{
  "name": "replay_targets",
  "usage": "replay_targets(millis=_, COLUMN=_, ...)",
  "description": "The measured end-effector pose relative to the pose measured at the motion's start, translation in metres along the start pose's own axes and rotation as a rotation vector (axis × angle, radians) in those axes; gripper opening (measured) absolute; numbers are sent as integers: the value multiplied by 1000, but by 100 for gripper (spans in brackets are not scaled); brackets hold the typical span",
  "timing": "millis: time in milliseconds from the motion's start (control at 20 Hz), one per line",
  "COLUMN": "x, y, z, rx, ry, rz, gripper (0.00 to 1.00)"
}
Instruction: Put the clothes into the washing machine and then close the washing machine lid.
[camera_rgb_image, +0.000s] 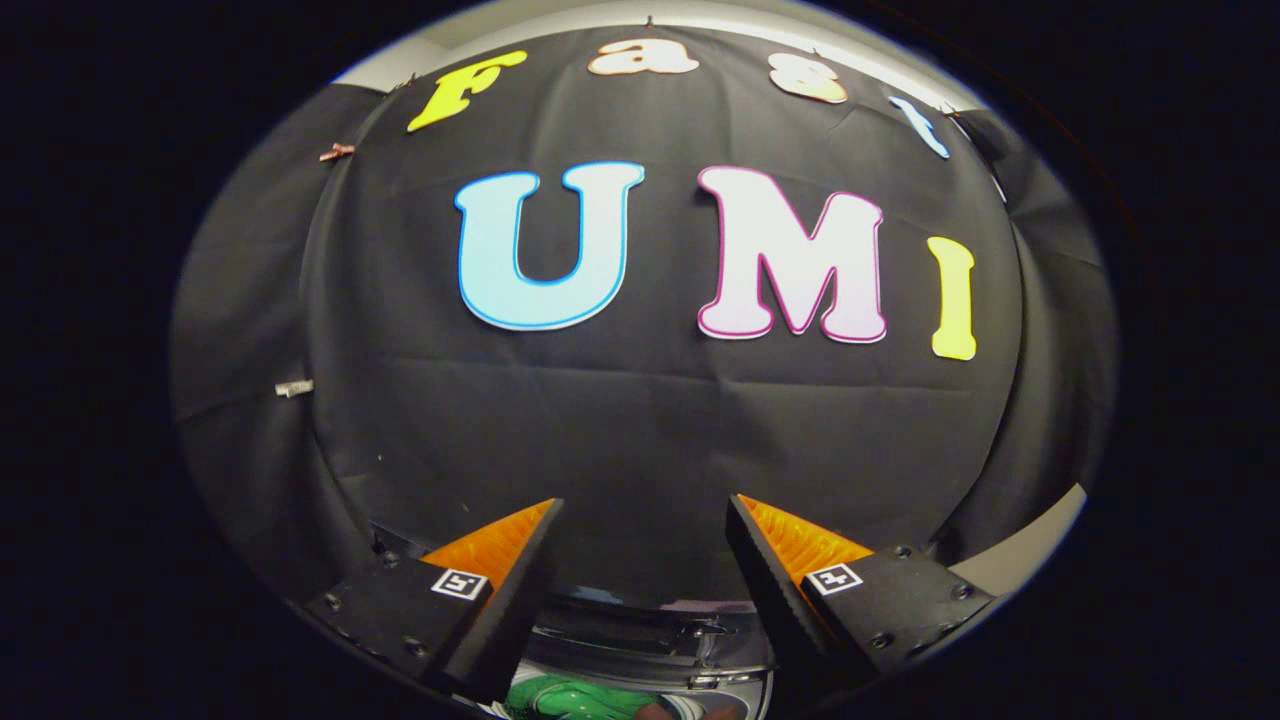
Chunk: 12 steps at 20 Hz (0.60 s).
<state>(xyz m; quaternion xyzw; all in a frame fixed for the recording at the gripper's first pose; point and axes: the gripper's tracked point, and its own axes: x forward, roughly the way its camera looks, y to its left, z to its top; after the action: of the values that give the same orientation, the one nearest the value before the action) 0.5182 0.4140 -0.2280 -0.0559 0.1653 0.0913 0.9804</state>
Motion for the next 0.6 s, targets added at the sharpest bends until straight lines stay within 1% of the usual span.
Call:
replay_targets(millis=150, x=18, y=8, z=-18, rx=-5, ry=70, rz=-2, gripper=100)
replay_targets(millis=250, x=27, y=3, z=-43, rx=3, ry=158, rz=-20, gripper=100)
replay_targets(millis=300, x=26, y=4, z=-42, rx=71, ry=164, rz=-7, gripper=100)
replay_targets(millis=350, x=28, y=1, z=-50, rx=158, ry=202, rz=-17, gripper=100)
replay_targets(millis=400, x=23, y=6, z=-43, rx=143, ry=179, rz=-18, gripper=100)
replay_targets(millis=450, x=16, y=3, z=-47, rx=117, ry=211, rz=-10, gripper=100)
replay_targets(millis=500, x=20, y=4, z=-47, rx=134, ry=203, rz=-16, gripper=100)
replay_targets(millis=600, x=21, y=3, z=-50, rx=124, ry=216, rz=-14, gripper=100)
